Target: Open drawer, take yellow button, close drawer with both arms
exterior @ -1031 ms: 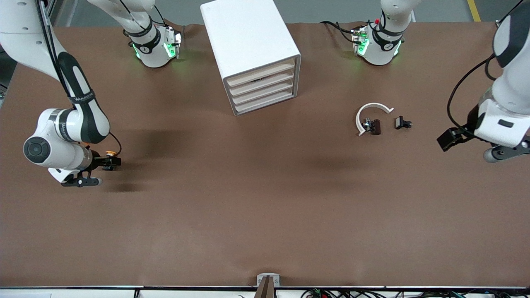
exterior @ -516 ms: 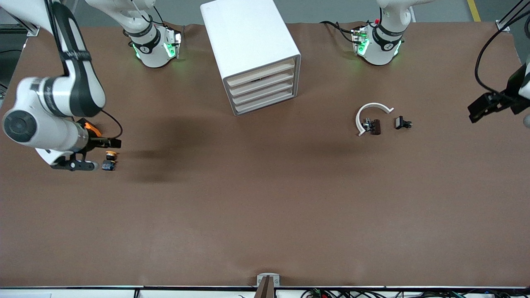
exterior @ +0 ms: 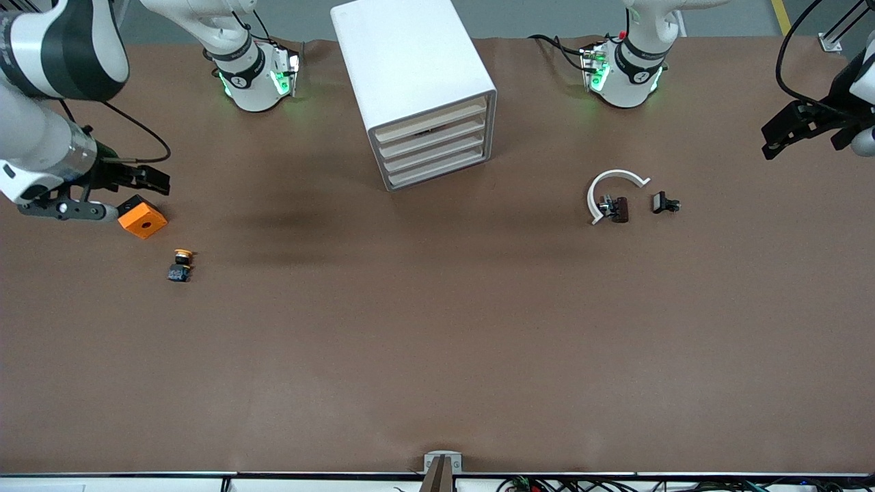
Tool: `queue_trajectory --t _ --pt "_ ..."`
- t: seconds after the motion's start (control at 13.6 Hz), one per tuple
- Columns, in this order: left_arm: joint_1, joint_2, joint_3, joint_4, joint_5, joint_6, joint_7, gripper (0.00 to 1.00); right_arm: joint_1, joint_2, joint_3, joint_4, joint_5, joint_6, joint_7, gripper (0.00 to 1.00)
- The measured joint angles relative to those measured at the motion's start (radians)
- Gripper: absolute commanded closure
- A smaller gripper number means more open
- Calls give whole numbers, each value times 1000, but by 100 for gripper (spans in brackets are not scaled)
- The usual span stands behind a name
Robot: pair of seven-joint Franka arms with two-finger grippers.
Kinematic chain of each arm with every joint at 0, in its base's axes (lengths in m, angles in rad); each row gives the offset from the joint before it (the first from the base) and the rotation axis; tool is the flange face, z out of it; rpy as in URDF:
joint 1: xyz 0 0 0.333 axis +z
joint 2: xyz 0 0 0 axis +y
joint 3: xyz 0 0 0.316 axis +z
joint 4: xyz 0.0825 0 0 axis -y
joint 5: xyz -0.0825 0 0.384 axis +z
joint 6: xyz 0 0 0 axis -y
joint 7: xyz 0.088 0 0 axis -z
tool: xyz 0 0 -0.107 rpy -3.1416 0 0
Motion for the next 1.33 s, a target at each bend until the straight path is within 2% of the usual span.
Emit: queue_trajectory --t 0.22,0.52,0.66,1.33 --pt "0 -10 1 -19 -31 5 0 0 1 -41 0 36 20 -69 0 0" --pt "-3 -8 1 -35 -40 10 1 0 1 -53 -3 213 22 -206 -1 0" --pt "-7 -1 1 -38 -40 10 2 0 0 -53 -10 265 22 -230 -1 0" --pt "-20 7 -11 -41 -40 8 2 0 -1 -49 -19 323 26 -237 -1 0"
